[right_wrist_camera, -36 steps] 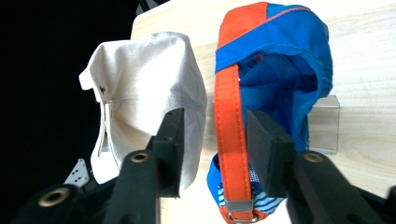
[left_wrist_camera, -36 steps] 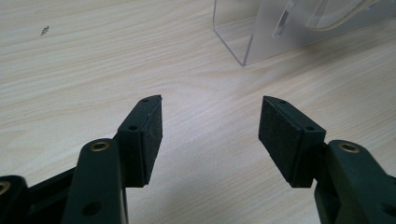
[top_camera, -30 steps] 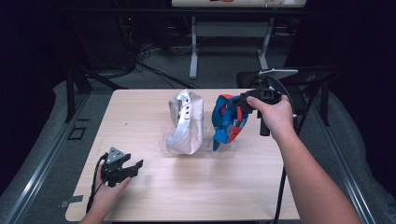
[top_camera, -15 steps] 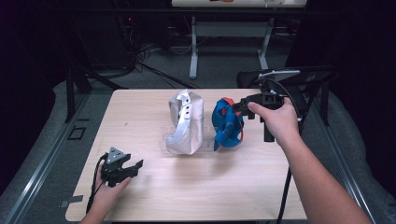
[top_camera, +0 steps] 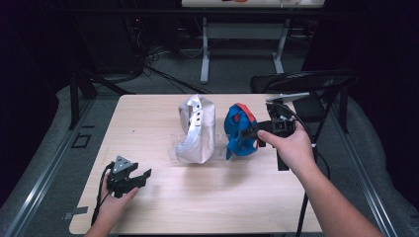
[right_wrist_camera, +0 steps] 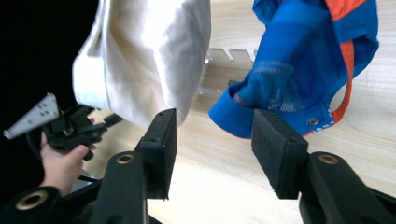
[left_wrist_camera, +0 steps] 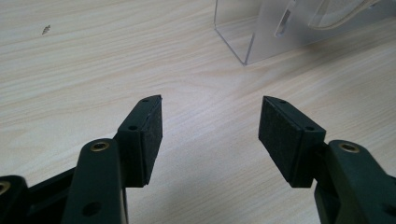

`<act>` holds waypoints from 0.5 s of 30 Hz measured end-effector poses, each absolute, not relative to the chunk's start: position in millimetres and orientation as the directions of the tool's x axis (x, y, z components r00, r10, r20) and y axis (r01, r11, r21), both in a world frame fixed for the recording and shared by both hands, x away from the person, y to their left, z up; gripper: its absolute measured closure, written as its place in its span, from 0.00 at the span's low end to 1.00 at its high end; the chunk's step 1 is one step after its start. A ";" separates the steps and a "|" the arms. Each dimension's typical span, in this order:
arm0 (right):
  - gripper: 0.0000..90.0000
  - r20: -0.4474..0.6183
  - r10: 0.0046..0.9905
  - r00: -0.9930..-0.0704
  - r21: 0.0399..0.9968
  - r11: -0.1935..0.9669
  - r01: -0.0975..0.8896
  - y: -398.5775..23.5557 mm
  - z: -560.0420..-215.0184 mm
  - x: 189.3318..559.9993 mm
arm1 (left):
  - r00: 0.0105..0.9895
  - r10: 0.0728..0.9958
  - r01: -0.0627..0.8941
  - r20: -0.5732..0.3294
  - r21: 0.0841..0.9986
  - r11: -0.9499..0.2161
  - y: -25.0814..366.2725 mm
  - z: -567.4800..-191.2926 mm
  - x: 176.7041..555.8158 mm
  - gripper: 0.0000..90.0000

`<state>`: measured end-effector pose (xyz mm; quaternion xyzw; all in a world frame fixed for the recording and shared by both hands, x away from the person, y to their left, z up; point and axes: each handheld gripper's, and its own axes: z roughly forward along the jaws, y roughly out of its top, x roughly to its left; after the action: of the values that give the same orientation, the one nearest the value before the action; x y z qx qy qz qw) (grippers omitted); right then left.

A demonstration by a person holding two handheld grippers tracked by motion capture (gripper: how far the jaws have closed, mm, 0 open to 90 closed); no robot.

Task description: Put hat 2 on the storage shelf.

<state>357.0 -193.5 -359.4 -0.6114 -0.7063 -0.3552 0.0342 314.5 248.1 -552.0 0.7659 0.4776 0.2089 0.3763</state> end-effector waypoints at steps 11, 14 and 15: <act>0.54 0.464 0.843 -0.273 0.495 0.008 0.869 -196.6 -414.8 341.6 | 0.459 0.887 0.578 -0.040 0.772 -0.264 247.2 -553.0 314.7 0.45; 0.53 0.463 0.842 -0.277 0.505 0.006 0.863 -196.7 -424.6 337.8 | 0.459 0.887 0.580 -0.040 0.771 -0.265 247.3 -553.1 314.9 0.45; 0.53 0.466 0.841 -0.274 0.509 -0.002 0.861 -196.5 -431.5 334.4 | 0.459 0.887 0.580 -0.041 0.770 -0.264 247.4 -553.2 314.9 0.45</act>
<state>334.4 -196.5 -431.5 -0.6023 -0.7064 -0.3716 0.0130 314.9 247.4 -553.2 0.7680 0.4778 0.2055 0.3737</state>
